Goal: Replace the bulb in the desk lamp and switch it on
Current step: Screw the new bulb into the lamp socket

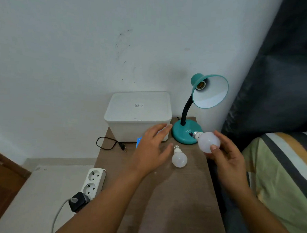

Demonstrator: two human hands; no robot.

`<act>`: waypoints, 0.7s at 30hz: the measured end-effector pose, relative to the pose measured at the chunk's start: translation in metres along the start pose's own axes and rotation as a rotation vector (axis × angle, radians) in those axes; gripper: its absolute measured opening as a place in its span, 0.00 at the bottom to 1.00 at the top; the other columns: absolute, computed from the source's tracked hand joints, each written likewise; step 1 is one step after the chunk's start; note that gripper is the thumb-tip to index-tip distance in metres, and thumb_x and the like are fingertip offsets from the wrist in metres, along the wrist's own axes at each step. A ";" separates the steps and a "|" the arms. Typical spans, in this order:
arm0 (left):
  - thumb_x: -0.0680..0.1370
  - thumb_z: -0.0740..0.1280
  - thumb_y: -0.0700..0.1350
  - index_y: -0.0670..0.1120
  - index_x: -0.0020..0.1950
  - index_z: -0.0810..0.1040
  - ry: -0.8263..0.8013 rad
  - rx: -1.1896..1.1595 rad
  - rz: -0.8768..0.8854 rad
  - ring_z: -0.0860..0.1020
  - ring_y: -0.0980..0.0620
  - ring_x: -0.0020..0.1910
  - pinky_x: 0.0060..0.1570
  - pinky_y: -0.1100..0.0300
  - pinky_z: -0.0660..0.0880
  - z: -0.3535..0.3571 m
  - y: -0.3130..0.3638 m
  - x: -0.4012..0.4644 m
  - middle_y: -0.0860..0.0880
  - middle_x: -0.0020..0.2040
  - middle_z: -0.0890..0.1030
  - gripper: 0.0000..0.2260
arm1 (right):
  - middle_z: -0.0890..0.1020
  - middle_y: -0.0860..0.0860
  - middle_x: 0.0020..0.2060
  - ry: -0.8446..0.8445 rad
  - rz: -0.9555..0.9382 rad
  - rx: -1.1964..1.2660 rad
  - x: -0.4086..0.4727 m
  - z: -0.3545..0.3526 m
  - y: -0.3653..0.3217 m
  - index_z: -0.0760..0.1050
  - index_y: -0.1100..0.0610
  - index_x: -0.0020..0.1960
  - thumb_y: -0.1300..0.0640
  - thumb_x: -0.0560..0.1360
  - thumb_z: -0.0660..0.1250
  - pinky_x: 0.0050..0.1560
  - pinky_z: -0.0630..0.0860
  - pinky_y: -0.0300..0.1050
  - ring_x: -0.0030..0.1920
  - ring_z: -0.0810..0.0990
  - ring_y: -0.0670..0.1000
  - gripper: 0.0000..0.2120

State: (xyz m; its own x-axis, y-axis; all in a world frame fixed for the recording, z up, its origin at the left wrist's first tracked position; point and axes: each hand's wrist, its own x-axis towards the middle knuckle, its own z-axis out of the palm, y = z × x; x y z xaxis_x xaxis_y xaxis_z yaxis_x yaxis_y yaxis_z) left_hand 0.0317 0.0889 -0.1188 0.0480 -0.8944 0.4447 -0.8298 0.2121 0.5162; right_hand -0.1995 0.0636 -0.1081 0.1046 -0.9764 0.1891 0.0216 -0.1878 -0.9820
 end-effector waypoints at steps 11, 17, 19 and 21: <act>0.70 0.79 0.48 0.53 0.83 0.52 -0.167 -0.008 0.076 0.57 0.51 0.80 0.79 0.55 0.58 0.011 0.036 0.129 0.50 0.82 0.57 0.49 | 0.77 0.45 0.63 -0.023 -0.233 -0.098 0.084 -0.021 -0.026 0.71 0.47 0.68 0.66 0.71 0.75 0.55 0.78 0.37 0.60 0.79 0.44 0.30; 0.69 0.81 0.48 0.60 0.82 0.42 -0.199 0.013 0.145 0.53 0.54 0.82 0.75 0.61 0.58 0.025 0.032 0.167 0.55 0.84 0.50 0.56 | 0.73 0.44 0.66 -0.057 -0.350 -0.238 0.130 -0.010 -0.009 0.68 0.48 0.72 0.61 0.71 0.76 0.59 0.77 0.38 0.64 0.75 0.43 0.32; 0.69 0.81 0.47 0.62 0.81 0.43 -0.201 0.000 0.163 0.57 0.54 0.81 0.73 0.61 0.61 0.026 0.029 0.171 0.54 0.83 0.53 0.55 | 0.74 0.45 0.65 -0.060 -0.378 -0.278 0.140 -0.008 -0.001 0.70 0.51 0.71 0.60 0.71 0.77 0.59 0.78 0.41 0.63 0.76 0.45 0.32; 0.70 0.80 0.47 0.67 0.80 0.42 -0.188 -0.020 0.186 0.61 0.55 0.79 0.71 0.62 0.64 0.025 0.027 0.174 0.55 0.82 0.58 0.55 | 0.74 0.43 0.65 -0.073 -0.406 -0.310 0.146 -0.006 0.003 0.70 0.51 0.71 0.59 0.71 0.77 0.60 0.77 0.38 0.64 0.75 0.44 0.31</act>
State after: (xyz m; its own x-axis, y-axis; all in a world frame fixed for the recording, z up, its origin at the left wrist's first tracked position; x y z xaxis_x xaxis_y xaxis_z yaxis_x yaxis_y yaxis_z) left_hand 0.0039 -0.0710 -0.0453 -0.2103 -0.8963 0.3903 -0.8033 0.3860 0.4536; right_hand -0.1903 -0.0802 -0.0839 0.2179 -0.8104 0.5438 -0.2195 -0.5836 -0.7818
